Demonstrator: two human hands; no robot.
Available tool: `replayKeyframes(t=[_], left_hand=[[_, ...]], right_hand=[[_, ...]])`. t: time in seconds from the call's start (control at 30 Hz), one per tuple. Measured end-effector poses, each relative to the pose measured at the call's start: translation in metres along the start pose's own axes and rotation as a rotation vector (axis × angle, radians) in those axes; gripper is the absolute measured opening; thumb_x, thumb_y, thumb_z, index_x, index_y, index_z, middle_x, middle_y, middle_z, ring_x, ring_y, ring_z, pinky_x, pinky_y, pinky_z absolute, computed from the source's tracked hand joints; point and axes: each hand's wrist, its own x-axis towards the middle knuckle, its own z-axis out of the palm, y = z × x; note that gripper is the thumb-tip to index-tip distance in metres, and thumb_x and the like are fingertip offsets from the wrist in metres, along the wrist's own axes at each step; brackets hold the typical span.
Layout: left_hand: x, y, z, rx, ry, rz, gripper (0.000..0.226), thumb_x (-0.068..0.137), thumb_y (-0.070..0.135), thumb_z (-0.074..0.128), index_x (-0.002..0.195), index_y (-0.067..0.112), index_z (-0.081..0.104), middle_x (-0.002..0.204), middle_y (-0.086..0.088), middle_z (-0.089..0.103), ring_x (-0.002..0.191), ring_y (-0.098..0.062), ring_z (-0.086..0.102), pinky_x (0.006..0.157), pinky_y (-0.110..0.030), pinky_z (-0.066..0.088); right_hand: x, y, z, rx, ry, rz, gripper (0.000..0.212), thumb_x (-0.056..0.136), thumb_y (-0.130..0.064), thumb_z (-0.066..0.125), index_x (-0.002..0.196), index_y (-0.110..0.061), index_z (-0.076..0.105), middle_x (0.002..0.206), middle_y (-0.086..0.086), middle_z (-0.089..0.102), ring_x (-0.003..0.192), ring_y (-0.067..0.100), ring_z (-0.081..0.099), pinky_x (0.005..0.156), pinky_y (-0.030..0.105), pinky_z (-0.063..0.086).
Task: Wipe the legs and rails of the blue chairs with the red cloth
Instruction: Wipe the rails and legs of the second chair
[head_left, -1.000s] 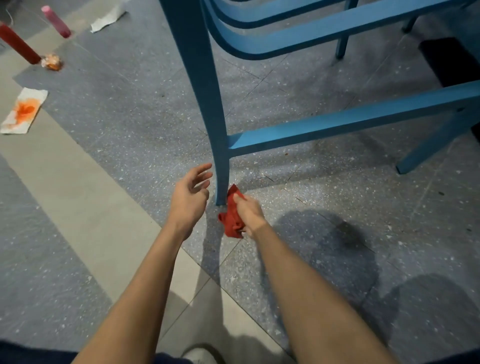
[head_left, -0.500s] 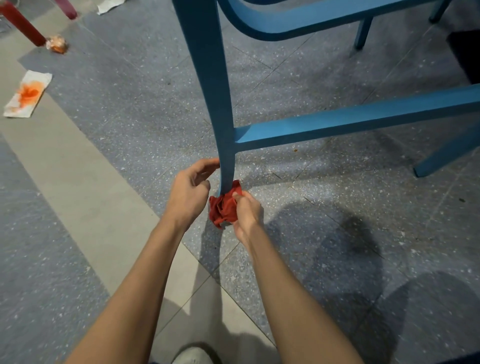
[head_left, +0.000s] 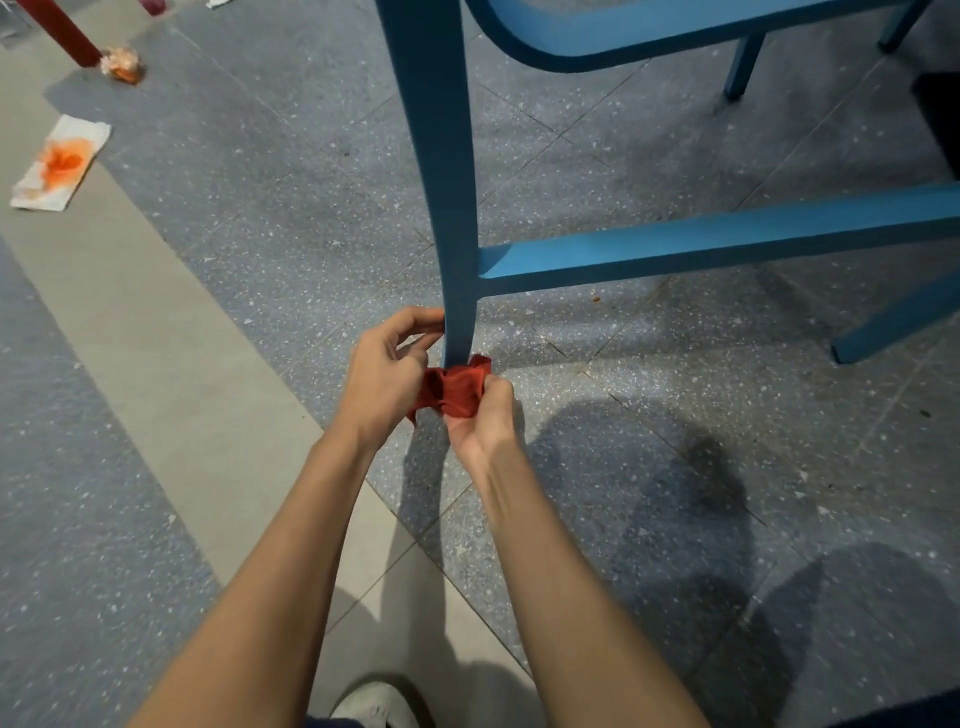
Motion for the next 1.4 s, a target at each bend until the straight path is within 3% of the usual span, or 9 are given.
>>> replayKeyframes(t=[0.13, 0.37, 0.47, 0.53, 0.7, 0.87, 1.03, 1.17, 1.4], left_hand=[[0.001, -0.001, 0.000, -0.006, 0.020, 0.022, 0.040, 0.083, -0.020, 0.041, 0.102, 0.006, 0.066, 0.101, -0.002, 0.067, 0.083, 0.009, 0.062, 0.071, -0.008, 0.048], [-0.002, -0.002, 0.000, 0.007, 0.010, 0.006, 0.043, 0.083, -0.017, 0.040, 0.106, 0.009, 0.066, 0.108, -0.002, 0.068, 0.091, 0.007, 0.061, 0.069, -0.004, 0.045], [-0.004, 0.001, -0.003, -0.083, -0.024, -0.063, 0.040, 0.086, -0.004, 0.041, 0.107, 0.016, 0.069, 0.109, -0.001, 0.070, 0.105, -0.009, 0.063, 0.074, -0.013, 0.048], [-0.006, 0.002, -0.006, -0.160, -0.062, -0.121, 0.035, 0.085, 0.012, 0.044, 0.107, 0.021, 0.071, 0.110, -0.004, 0.070, 0.105, -0.017, 0.063, 0.080, -0.028, 0.047], [-0.010, 0.018, -0.008, -0.293, -0.085, -0.060, 0.041, 0.089, 0.047, 0.052, 0.114, 0.018, 0.068, 0.118, 0.002, 0.067, 0.116, -0.010, 0.058, 0.106, -0.031, 0.038], [-0.013, 0.033, -0.002, -0.294, -0.097, -0.019, 0.026, 0.091, 0.044, 0.049, 0.100, 0.031, 0.070, 0.105, 0.016, 0.070, 0.109, -0.003, 0.061, 0.097, -0.021, 0.045], [-0.013, 0.031, 0.001, -0.223, -0.095, -0.054, 0.027, 0.090, 0.053, 0.044, 0.096, 0.038, 0.066, 0.105, 0.023, 0.066, 0.112, 0.002, 0.056, 0.103, -0.036, 0.039], [-0.015, 0.027, 0.002, -0.229, -0.111, -0.047, 0.025, 0.092, 0.051, 0.043, 0.098, 0.038, 0.063, 0.110, 0.022, 0.064, 0.114, 0.003, 0.054, 0.102, -0.034, 0.038], [-0.013, 0.029, -0.002, -0.228, -0.139, -0.009, 0.027, 0.090, 0.051, 0.045, 0.098, 0.034, 0.065, 0.102, 0.020, 0.068, 0.109, -0.001, 0.059, 0.083, -0.013, 0.046]], right_hand=[[-0.013, -0.005, -0.001, -0.010, -0.004, -0.037, 0.027, 0.083, 0.012, 0.034, 0.087, 0.001, 0.058, 0.079, 0.015, 0.063, 0.065, 0.025, 0.062, 0.068, 0.039, 0.055], [-0.022, -0.011, 0.008, -0.078, 0.088, -0.028, 0.028, 0.091, 0.013, 0.036, 0.072, 0.001, 0.052, 0.051, 0.012, 0.060, 0.037, 0.018, 0.058, 0.050, 0.032, 0.054], [-0.030, -0.017, 0.010, -0.082, 0.054, -0.033, 0.023, 0.089, 0.015, 0.035, 0.095, 0.014, 0.057, 0.062, 0.014, 0.058, 0.054, 0.025, 0.059, 0.065, 0.041, 0.054], [-0.038, -0.020, 0.012, -0.075, 0.025, -0.061, 0.027, 0.089, 0.015, 0.035, 0.107, 0.020, 0.054, 0.066, 0.014, 0.057, 0.054, 0.023, 0.059, 0.058, 0.037, 0.052], [-0.056, -0.022, 0.015, -0.018, -0.041, -0.136, 0.025, 0.091, 0.011, 0.037, 0.112, 0.010, 0.051, 0.087, 0.019, 0.062, 0.066, 0.020, 0.065, 0.062, 0.033, 0.058], [-0.053, -0.016, 0.016, -0.045, 0.031, -0.176, 0.029, 0.089, 0.013, 0.038, 0.114, 0.007, 0.051, 0.087, 0.015, 0.060, 0.075, 0.023, 0.062, 0.067, 0.036, 0.057], [-0.028, -0.002, 0.018, -0.086, 0.105, -0.155, 0.029, 0.088, 0.011, 0.035, 0.113, 0.009, 0.050, 0.087, 0.022, 0.064, 0.066, 0.028, 0.064, 0.072, 0.049, 0.059], [-0.023, -0.005, 0.017, -0.065, 0.094, -0.118, 0.020, 0.095, -0.002, 0.042, 0.109, 0.003, 0.056, 0.073, 0.014, 0.062, 0.057, 0.023, 0.061, 0.068, 0.043, 0.056], [-0.039, -0.021, 0.014, 0.018, -0.051, -0.136, 0.033, 0.093, 0.001, 0.037, 0.123, 0.009, 0.049, 0.088, 0.020, 0.060, 0.070, 0.025, 0.062, 0.059, 0.033, 0.055]])
